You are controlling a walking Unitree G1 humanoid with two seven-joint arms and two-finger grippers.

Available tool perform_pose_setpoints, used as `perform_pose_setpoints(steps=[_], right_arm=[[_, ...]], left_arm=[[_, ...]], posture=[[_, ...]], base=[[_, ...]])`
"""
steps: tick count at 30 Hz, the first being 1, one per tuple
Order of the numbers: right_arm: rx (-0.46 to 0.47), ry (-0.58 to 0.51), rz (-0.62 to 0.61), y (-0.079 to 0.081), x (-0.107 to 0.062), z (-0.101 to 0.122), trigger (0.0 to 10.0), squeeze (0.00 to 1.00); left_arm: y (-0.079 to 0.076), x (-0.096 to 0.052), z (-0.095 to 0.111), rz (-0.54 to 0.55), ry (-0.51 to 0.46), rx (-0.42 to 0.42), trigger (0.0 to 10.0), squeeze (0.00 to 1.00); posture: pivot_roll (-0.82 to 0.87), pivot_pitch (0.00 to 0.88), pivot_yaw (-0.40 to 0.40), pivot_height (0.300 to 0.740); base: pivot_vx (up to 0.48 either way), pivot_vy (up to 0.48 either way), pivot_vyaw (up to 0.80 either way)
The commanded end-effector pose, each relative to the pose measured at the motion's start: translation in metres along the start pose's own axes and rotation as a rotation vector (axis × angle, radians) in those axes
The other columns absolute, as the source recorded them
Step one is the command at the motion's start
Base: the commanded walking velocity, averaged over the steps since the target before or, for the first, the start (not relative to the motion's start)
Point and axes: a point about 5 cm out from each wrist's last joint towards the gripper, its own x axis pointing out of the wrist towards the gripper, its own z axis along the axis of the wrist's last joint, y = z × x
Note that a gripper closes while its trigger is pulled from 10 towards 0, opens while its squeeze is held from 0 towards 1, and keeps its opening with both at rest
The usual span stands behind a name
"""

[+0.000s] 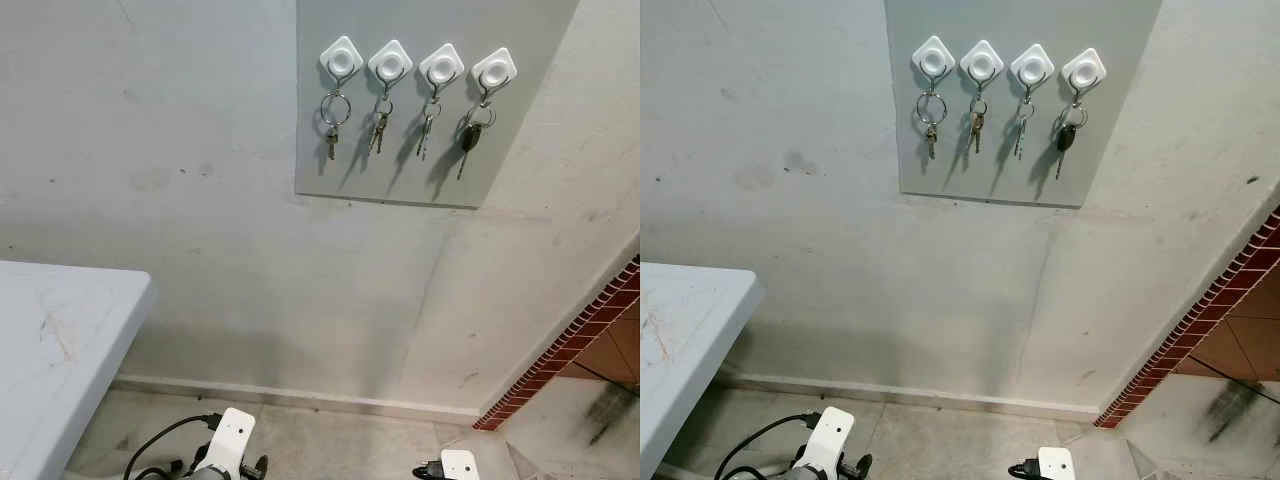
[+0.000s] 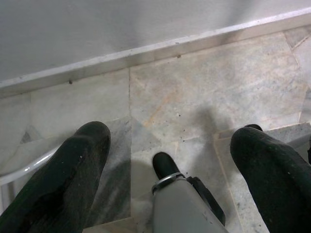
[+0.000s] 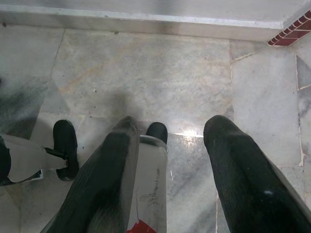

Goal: Hang keys on a hook

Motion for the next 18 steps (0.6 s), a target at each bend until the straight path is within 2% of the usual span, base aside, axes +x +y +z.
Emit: perform_pose_setpoints(steps=[1,5,18], right_arm=[[0.001,0.006,0.007,0.0019,0.0003,-0.0003,10.0,0.00],[0.001,0.005,0.010,0.0024,0.0004,-0.0001,10.0,0.00],[0.009,0.003,0.008,0.0025,0.0007,0.0009,10.0,0.00]], left_arm=[[0.0008,-0.0001,-0.0005,0.001,0.005,0.004,10.0,0.00],[0.0018,-0.0006,-0.0018,0.003,0.008,-0.002,10.0,0.00],[0.0048,-0.0005,-0.0007,0.007,0.010,-0.010,10.0,0.00]], posture=[[-0.04,0.000,-0.025,0.740],[-0.03,0.000,-0.027,0.740],[-0.04,0.000,-0.024,0.740]], base=[[0.000,-0.322,0.00],[0.000,-0.347,0.00],[0.000,-0.480,0.00]])
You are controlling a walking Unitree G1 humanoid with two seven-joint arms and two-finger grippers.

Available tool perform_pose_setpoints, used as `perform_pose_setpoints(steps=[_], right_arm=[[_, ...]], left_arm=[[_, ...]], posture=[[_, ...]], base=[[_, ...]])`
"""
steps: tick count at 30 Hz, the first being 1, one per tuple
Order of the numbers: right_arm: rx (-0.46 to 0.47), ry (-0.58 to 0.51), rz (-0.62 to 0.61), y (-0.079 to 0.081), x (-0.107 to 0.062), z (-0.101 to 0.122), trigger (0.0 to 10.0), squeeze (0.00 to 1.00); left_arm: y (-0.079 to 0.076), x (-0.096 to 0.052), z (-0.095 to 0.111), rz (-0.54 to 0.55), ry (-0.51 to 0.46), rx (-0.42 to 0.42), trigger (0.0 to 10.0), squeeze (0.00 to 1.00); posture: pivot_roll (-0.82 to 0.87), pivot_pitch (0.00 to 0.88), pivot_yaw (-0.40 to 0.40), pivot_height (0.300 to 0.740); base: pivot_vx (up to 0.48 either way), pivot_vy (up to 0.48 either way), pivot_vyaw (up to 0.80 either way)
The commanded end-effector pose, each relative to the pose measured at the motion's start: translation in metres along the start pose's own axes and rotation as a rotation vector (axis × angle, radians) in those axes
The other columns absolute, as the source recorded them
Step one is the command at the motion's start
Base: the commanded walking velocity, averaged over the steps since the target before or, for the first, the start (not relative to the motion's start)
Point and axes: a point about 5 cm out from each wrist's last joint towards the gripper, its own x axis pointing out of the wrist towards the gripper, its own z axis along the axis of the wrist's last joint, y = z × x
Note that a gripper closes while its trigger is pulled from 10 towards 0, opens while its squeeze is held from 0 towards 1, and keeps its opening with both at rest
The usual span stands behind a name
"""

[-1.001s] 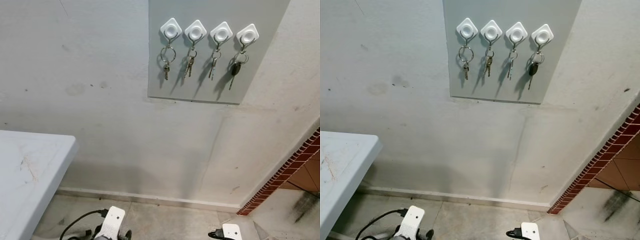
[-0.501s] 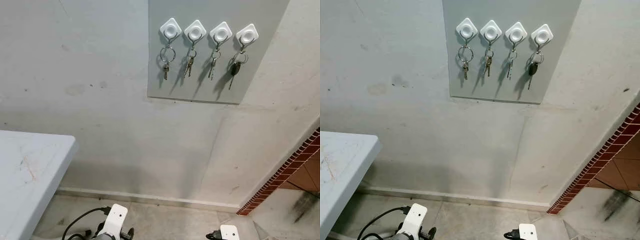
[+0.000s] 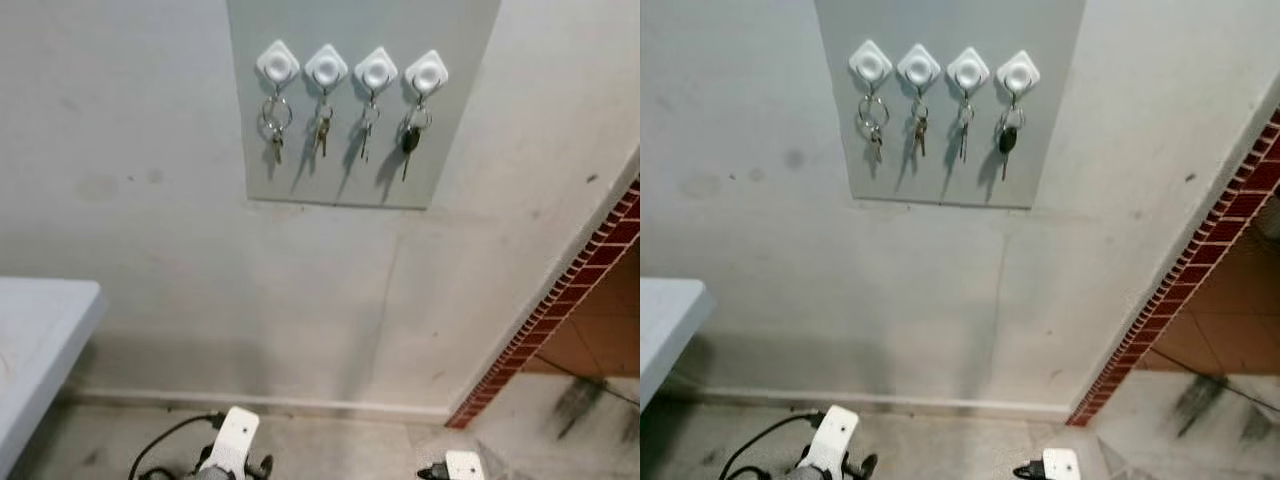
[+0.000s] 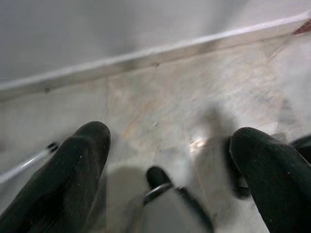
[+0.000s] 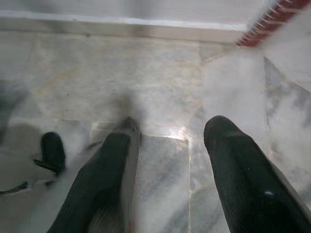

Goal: Hang keys on a hook

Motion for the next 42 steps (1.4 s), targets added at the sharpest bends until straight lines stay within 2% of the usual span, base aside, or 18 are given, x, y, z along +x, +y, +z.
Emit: perform_pose_setpoints(steps=[1,19,21,23,42], right_arm=[[0.003,0.001,-0.009,-0.0044,-0.0006,0.0000,10.0,0.00],[0.009,-0.007,-0.009,-0.0046,0.0005,0.0040,10.0,0.00],[0.009,-0.008,-0.009,-0.0047,0.0005,0.0042,10.0,0.00],[0.008,-0.008,-0.010,-0.0049,0.0006,0.0044,10.0,0.00],[0.004,-0.014,-0.009,-0.0051,0.0012,0.0069,10.0,0.00]], left_arm=[[-0.0042,0.0019,0.0055,-0.013,-0.009,0.001,10.0,0.00],[-0.0036,0.0029,0.0094,-0.009,-0.016,-0.001,10.0,0.00],[-0.0034,0.0028,0.0092,-0.007,-0.015,-0.001,10.0,0.00],[-0.0028,0.0026,0.0084,0.000,-0.017,-0.036,10.0,0.00],[-0.0042,0.0028,0.0072,0.000,-0.006,-0.071,10.0,0.00]], posture=[[-0.04,0.000,-0.024,0.740],[-0.04,0.000,-0.026,0.740],[-0.04,0.000,-0.028,0.740],[-0.04,0.000,-0.028,0.740],[-0.03,0.000,-0.034,0.740]], base=[[0.000,-0.480,0.00],[0.000,-0.462,0.00],[0.000,0.000,0.00],[0.000,0.000,0.00],[0.000,0.000,0.00]])
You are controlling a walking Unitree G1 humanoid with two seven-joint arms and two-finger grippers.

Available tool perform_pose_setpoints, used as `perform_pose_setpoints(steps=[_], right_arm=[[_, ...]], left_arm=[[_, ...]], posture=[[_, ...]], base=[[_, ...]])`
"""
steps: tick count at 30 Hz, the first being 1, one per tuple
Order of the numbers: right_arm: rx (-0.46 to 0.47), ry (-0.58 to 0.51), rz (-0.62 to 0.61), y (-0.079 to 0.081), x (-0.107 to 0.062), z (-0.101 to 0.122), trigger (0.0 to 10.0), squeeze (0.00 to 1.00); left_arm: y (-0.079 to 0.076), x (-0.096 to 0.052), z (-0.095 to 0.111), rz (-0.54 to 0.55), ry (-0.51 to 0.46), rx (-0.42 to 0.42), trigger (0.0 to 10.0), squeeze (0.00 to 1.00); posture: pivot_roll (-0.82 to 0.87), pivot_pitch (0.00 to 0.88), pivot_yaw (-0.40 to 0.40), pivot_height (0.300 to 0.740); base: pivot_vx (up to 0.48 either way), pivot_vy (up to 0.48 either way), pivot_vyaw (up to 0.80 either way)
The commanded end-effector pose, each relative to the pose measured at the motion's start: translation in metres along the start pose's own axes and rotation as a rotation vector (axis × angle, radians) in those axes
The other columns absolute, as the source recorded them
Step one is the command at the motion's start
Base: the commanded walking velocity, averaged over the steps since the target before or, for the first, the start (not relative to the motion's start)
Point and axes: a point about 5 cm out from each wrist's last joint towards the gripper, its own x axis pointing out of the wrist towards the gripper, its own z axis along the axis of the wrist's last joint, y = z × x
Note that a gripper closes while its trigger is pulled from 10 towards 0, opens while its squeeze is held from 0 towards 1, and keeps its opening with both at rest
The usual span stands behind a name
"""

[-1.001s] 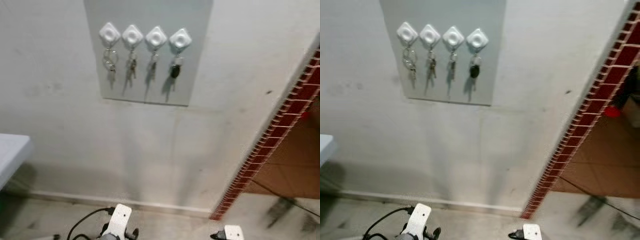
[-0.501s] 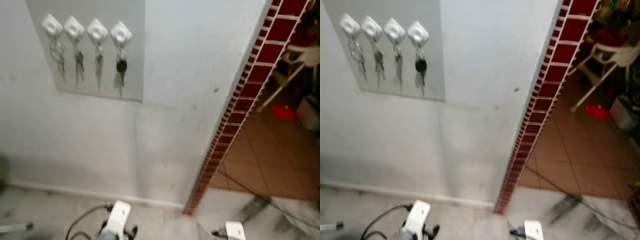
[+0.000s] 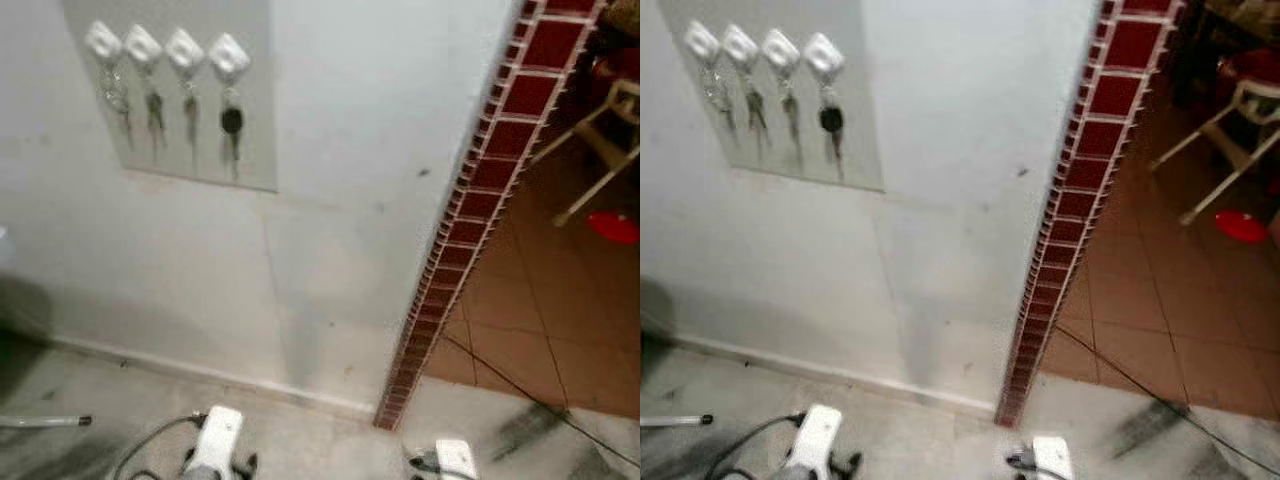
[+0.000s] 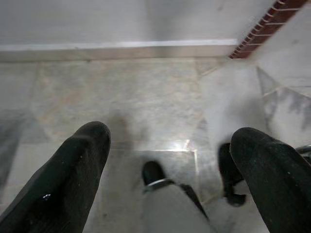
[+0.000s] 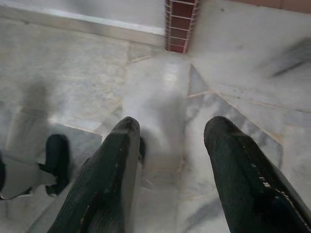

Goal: Hang keys on a hook

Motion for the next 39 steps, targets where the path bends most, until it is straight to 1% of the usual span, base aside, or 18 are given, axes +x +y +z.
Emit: perform_pose_setpoints(steps=[1,3,4,7,9,16,24,39], right_arm=[[0.005,-0.005,0.020,0.0071,0.0015,0.0021,10.0,0.00],[0.005,-0.004,0.020,0.0070,0.0015,0.0023,10.0,0.00],[0.004,-0.003,0.020,0.0070,0.0015,0.0023,10.0,0.00],[0.004,-0.004,0.021,0.0072,0.0016,0.0024,10.0,0.00],[0.003,-0.005,0.022,0.0075,0.0017,0.0027,10.0,0.00],[0.003,-0.005,0.017,0.0067,0.0014,0.0021,10.0,0.00],[-0.005,0.005,0.008,0.0059,0.0014,0.0014,10.0,0.00],[0.012,0.017,-0.003,0.0047,0.0012,-0.0002,10.0,0.00]], left_arm=[[0.0093,-0.0012,-0.0003,0.021,0.007,-0.004,10.0,0.00],[0.0093,-0.0010,0.0005,0.021,0.006,-0.006,10.0,0.00],[0.0093,-0.0009,0.0005,0.020,0.007,-0.018,10.0,0.00],[0.0097,-0.0008,0.0012,0.022,0.004,-0.008,10.0,0.00],[0.0098,-0.0007,0.0020,0.019,0.005,0.027,10.0,0.00],[0.0115,-0.0018,-0.0014,0.018,0.014,0.021,10.0,0.00],[0.0089,-0.0011,-0.0004,0.012,0.012,0.017,10.0,0.00],[0.0071,-0.0016,-0.0038,0.013,0.020,0.012,10.0,0.00]], posture=[[-0.03,0.000,-0.034,0.740],[-0.03,0.000,-0.033,0.740],[-0.03,0.000,-0.033,0.740],[-0.03,0.000,-0.033,0.740],[-0.03,0.000,-0.033,0.740],[-0.04,0.000,-0.031,0.740],[-0.04,0.000,-0.032,0.740],[-0.04,0.000,-0.032,0.740]], base=[[0.000,0.000,0.00],[0.000,0.000,0.00],[0.000,0.480,0.00],[0.000,0.480,0.00],[0.000,0.000,0.00],[0.000,0.000,0.00],[0.000,0.000,0.00],[0.000,0.000,0.00]])
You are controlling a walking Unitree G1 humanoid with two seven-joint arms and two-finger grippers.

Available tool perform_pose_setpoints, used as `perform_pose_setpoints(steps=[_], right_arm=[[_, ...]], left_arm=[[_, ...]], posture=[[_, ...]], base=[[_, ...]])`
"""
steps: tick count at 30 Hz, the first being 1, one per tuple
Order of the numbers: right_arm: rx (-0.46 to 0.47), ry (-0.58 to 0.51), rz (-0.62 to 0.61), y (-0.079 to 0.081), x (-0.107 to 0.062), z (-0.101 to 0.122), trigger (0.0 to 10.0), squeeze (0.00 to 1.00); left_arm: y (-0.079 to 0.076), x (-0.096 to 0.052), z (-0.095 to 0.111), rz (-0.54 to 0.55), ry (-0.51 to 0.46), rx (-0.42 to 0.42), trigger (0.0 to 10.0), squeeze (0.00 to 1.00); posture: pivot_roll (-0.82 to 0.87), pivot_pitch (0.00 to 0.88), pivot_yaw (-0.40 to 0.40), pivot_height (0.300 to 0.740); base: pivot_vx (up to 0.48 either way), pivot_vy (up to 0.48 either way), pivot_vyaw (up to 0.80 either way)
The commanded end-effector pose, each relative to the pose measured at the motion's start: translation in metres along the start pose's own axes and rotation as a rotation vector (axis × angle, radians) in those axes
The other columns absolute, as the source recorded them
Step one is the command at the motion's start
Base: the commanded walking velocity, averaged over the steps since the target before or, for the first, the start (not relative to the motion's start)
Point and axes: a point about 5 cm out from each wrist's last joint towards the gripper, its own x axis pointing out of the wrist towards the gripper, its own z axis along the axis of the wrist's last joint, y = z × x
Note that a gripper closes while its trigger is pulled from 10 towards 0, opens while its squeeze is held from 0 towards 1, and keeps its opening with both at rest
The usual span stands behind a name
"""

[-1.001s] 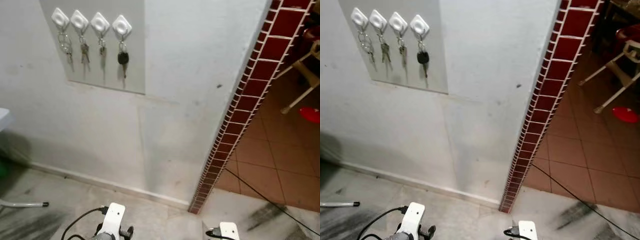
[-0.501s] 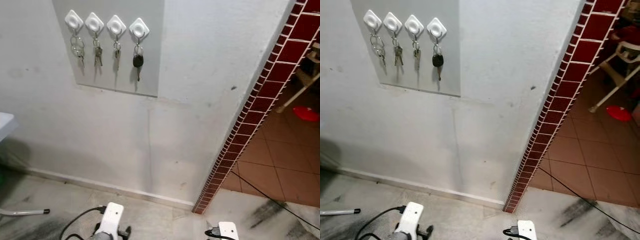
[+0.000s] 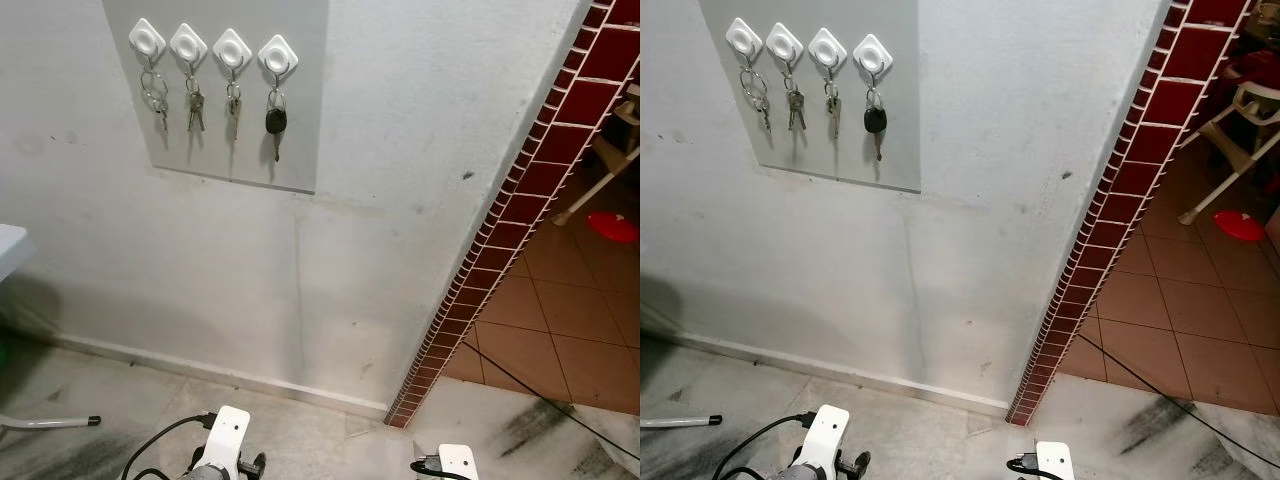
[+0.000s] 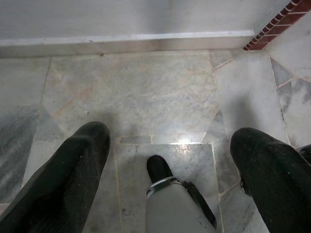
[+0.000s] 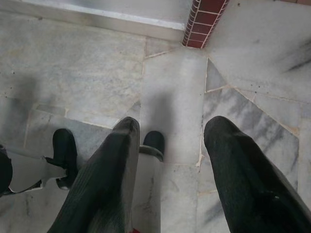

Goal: Hang keys on a hook

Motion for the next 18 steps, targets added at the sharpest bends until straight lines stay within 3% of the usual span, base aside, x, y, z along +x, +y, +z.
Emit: perform_pose_setpoints(steps=[1,18], right_arm=[[0.007,0.007,-0.013,-0.0021,-0.0001,-0.0002,10.0,0.00],[0.007,0.007,-0.013,-0.0021,-0.0001,-0.0002,10.0,0.00]], left_arm=[[-0.0004,-0.0004,-0.0021,-0.004,0.008,0.002,10.0,0.00],[-0.0004,-0.0004,-0.0021,-0.004,0.008,0.002,10.0,0.00]], posture=[[-0.04,0.000,-0.032,0.740],[-0.04,0.000,-0.032,0.740]], base=[[0.000,0.000,0.00],[0.000,0.000,0.00]])
